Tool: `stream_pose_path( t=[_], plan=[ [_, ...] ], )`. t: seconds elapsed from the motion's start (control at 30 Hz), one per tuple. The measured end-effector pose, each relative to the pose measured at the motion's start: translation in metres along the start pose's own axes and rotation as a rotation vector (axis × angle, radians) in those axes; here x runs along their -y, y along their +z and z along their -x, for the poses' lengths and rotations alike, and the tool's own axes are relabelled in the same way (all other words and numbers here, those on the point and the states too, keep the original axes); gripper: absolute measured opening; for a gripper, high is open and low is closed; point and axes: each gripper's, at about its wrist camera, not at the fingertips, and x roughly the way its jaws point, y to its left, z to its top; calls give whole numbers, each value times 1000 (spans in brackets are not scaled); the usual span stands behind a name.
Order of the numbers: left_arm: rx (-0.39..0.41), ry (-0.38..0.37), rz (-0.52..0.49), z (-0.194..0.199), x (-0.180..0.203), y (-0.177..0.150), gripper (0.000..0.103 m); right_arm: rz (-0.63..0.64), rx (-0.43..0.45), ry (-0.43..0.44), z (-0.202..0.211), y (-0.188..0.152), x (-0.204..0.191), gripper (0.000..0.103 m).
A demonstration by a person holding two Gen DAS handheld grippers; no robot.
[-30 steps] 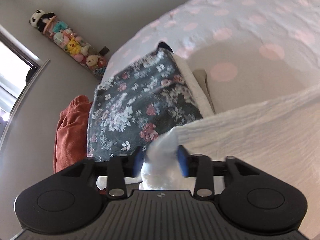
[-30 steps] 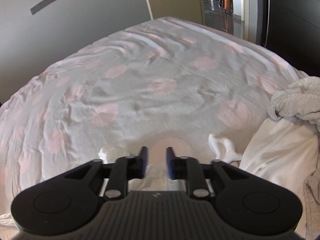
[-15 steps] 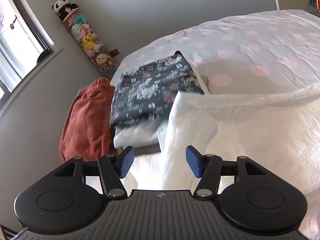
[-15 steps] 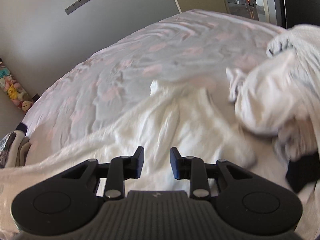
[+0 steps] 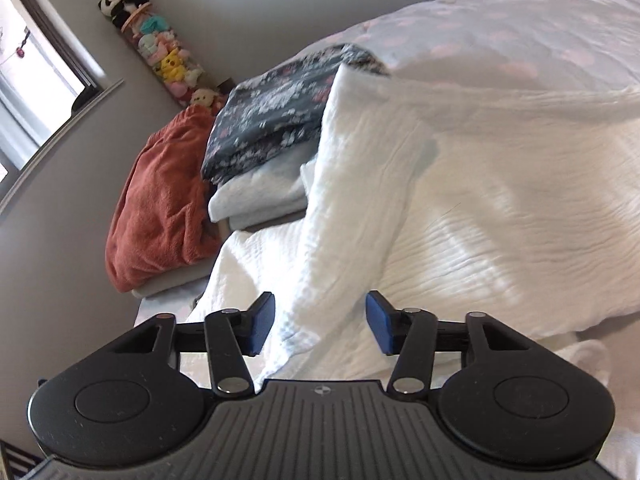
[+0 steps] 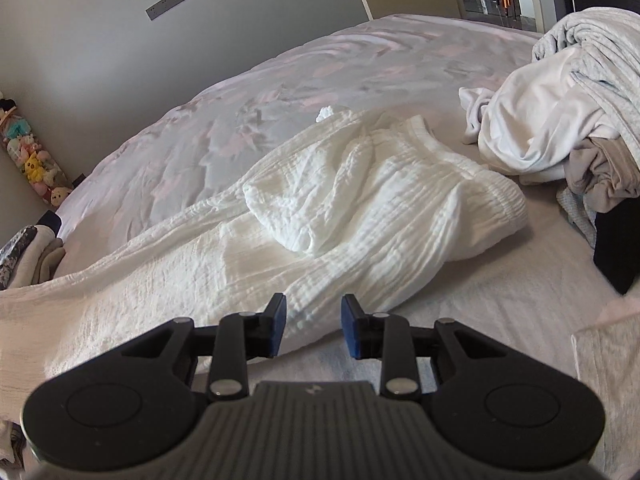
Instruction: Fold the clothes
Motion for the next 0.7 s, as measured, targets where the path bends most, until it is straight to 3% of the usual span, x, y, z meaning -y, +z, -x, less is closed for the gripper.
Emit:
stream_pose_path(
  t=[0.03, 0.1, 0.33, 0.53, 0.7],
  plan=[
    [-3, 6, 23, -1, -5, 0, 22, -1, -2, 0, -2, 0, 1, 34],
    [1, 15, 86, 2, -20, 4, 15, -3, -6, -1, -5, 0, 2, 34],
    [12, 59, 294, 10, -69, 18, 15, -26, 19, -20, 1, 2, 7, 34],
    [30, 84, 283, 34, -75, 29, 15, -111, 97, -80, 22, 20, 28, 34],
    [27, 40, 219, 47, -55, 38, 16, -141, 77, -86, 13, 60, 59, 34]
  ],
)
